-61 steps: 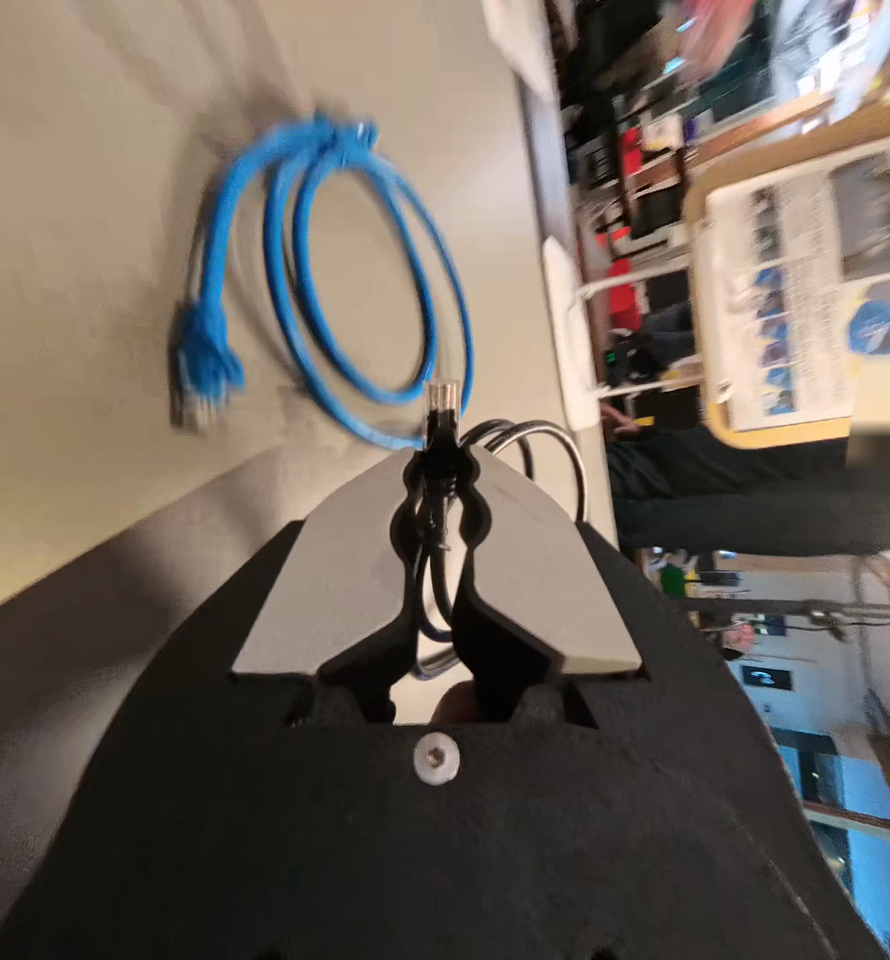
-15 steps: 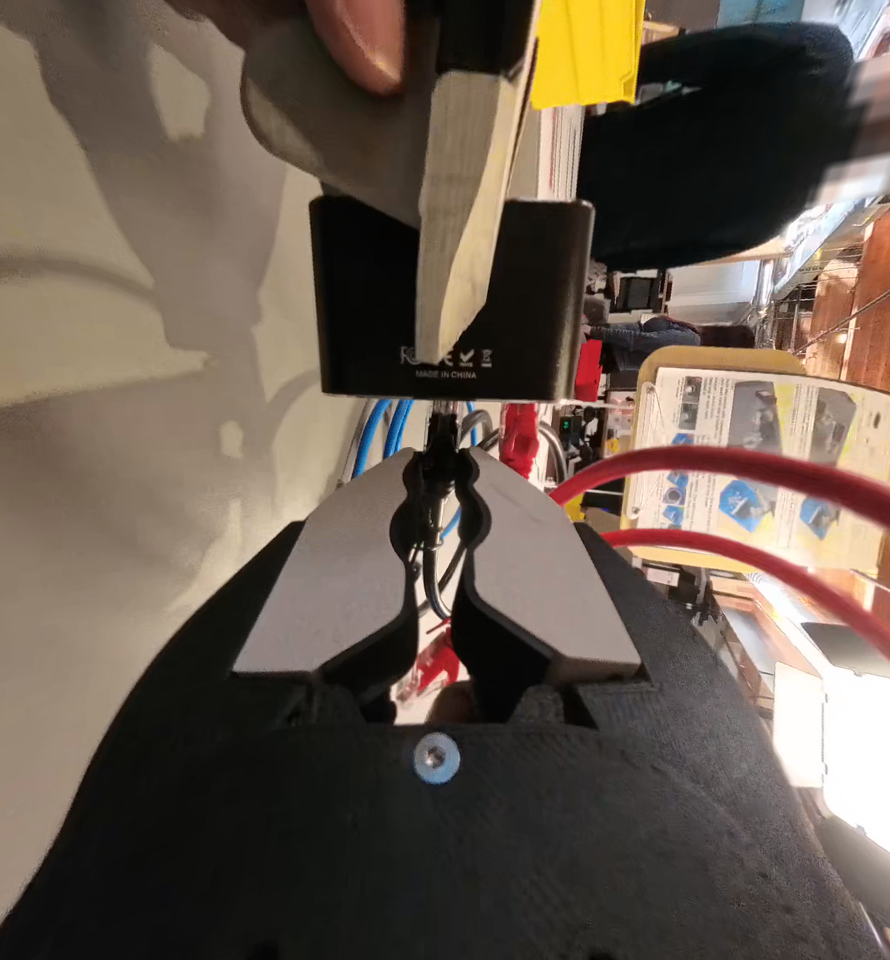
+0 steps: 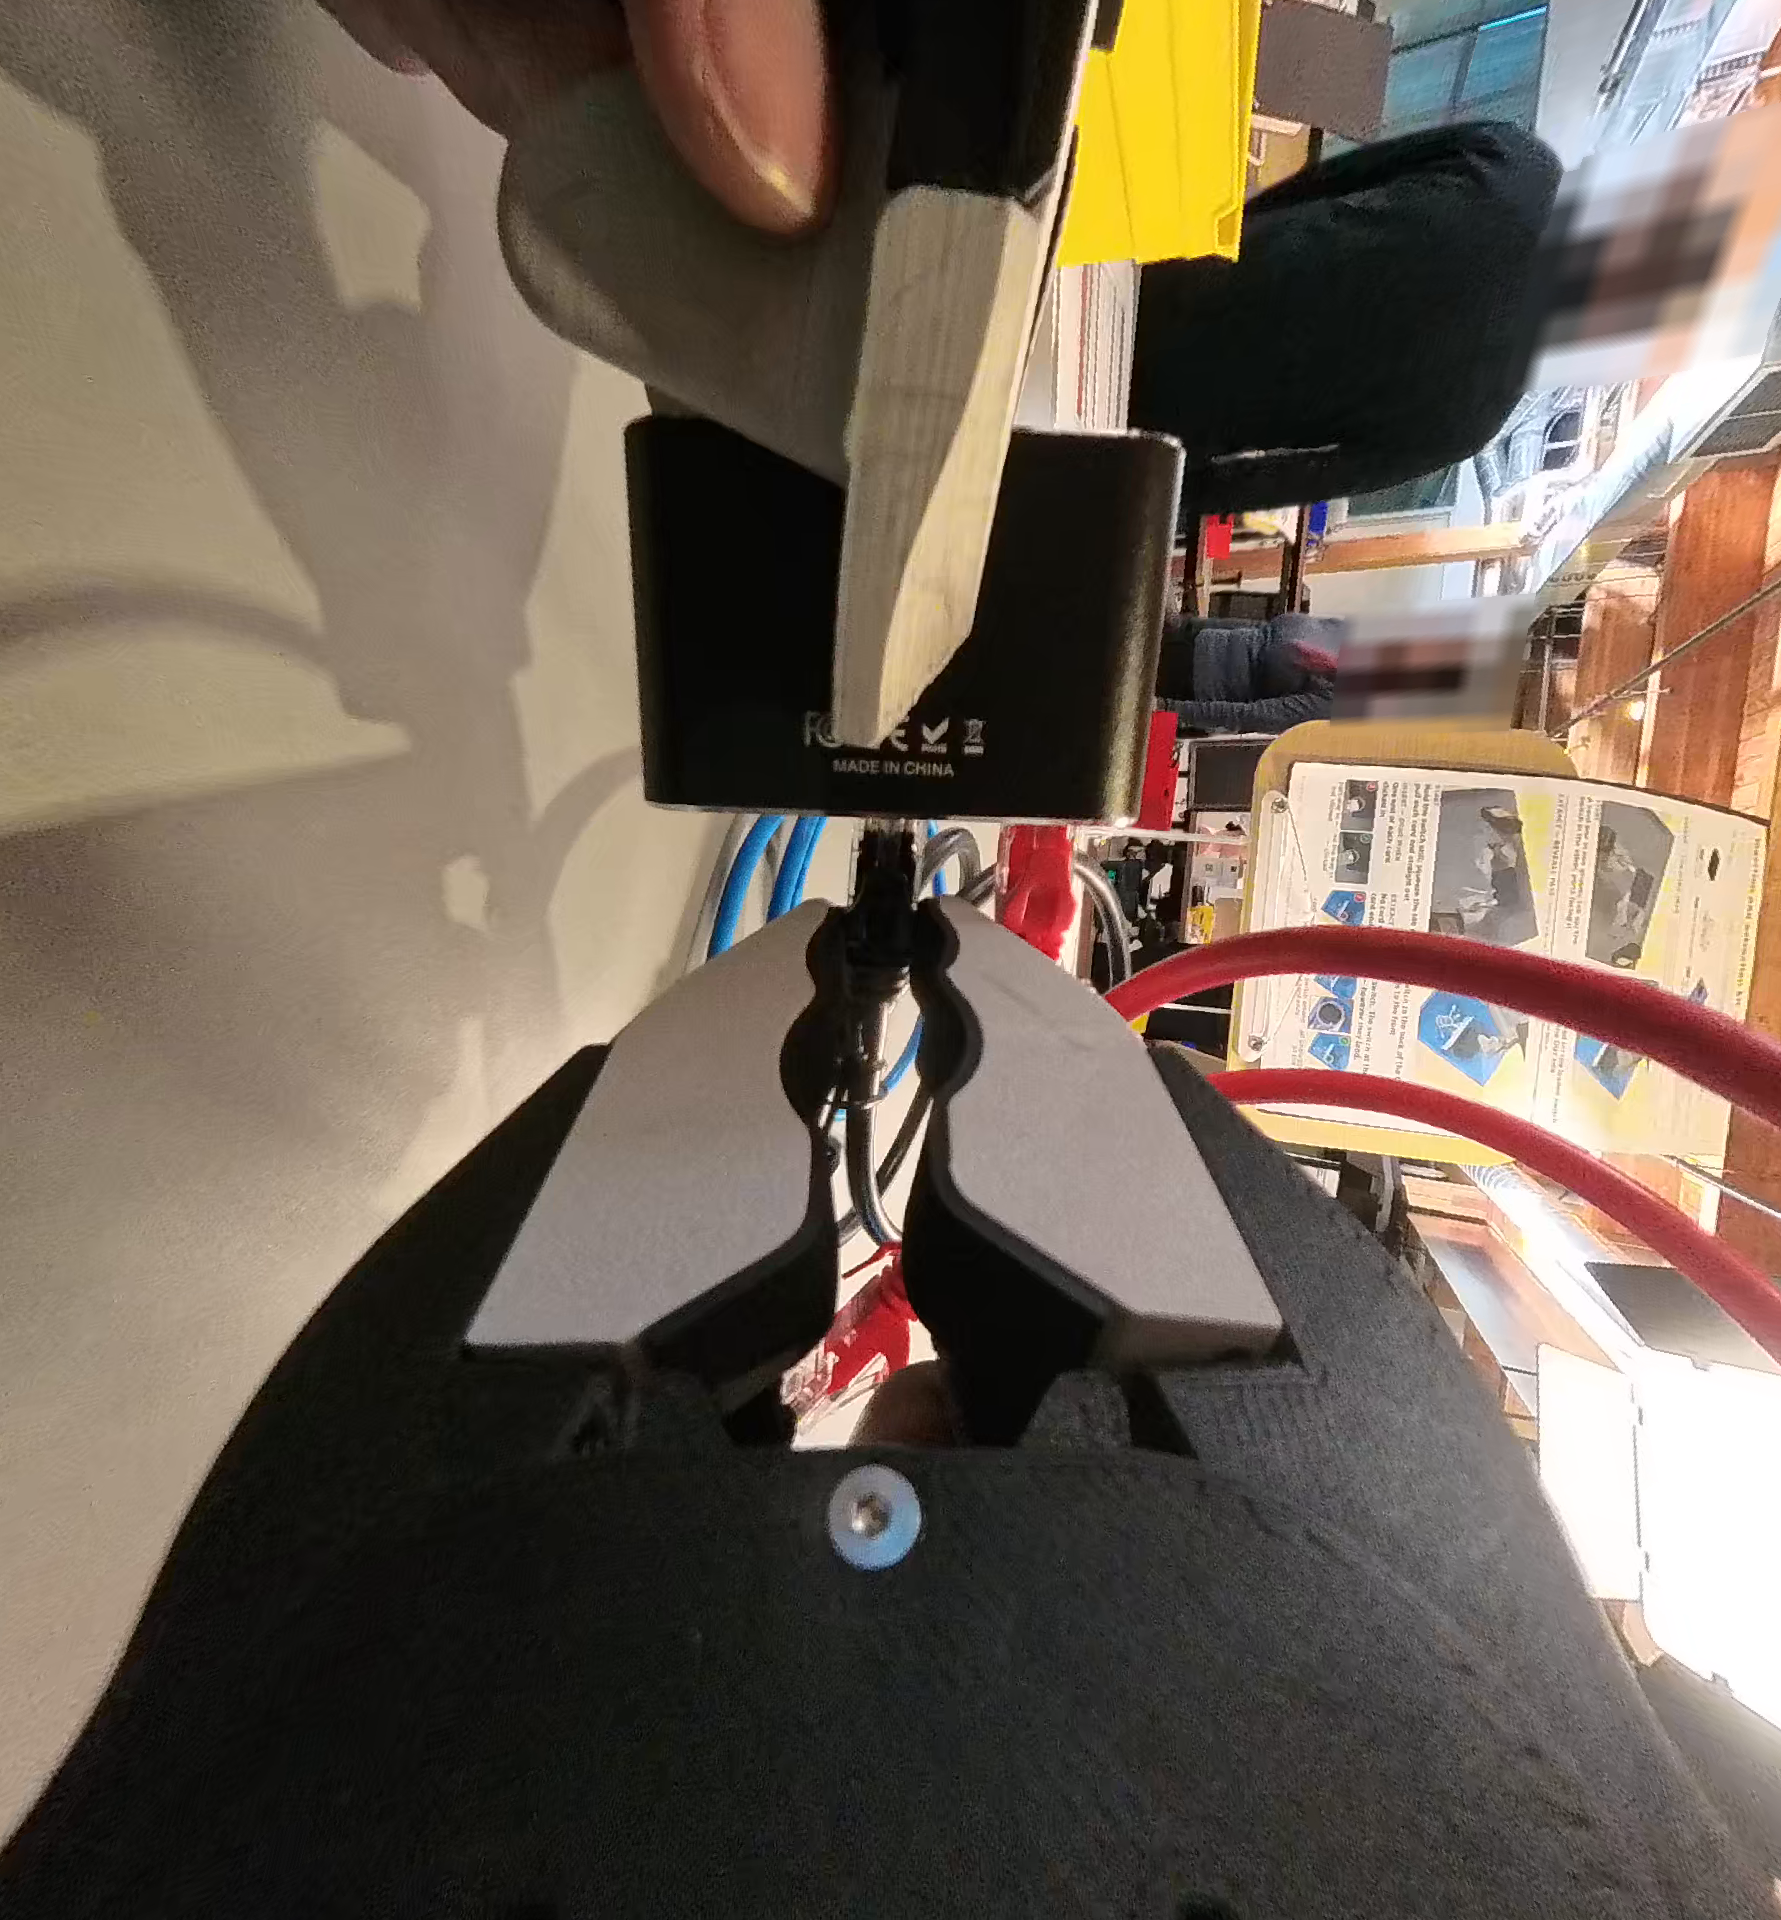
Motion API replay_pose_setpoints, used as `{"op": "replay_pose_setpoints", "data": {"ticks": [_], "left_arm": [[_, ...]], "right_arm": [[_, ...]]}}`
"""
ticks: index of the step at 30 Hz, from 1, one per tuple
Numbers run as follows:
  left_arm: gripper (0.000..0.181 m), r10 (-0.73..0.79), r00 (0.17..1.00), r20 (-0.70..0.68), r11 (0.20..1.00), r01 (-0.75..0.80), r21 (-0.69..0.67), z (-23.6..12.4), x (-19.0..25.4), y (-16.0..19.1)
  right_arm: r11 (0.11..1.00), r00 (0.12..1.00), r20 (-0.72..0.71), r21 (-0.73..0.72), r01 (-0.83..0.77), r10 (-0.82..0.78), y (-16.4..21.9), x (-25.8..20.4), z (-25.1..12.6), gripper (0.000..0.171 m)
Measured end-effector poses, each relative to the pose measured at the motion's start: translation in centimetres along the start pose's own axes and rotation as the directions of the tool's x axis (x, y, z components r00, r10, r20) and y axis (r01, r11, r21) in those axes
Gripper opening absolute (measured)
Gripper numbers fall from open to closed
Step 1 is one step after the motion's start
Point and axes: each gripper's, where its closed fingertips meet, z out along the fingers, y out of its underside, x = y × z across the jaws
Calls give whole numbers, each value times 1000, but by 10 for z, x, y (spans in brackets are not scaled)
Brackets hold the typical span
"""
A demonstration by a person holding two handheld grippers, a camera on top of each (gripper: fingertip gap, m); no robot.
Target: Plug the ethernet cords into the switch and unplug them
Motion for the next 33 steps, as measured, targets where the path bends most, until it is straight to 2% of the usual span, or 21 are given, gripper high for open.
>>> {"op": "replay_pose_setpoints", "data": {"ticks": [20,33], "left_arm": [[26,-34,999,3,999,34,3,3,0,0],[27,-77,993,88,997,75,34,8,-10,-3]], "right_arm": [[1000,1000,5,24,-20,20,-1,-1,0,11],[997,997,-31,-42,-65,64,8,0,10,11]]}}
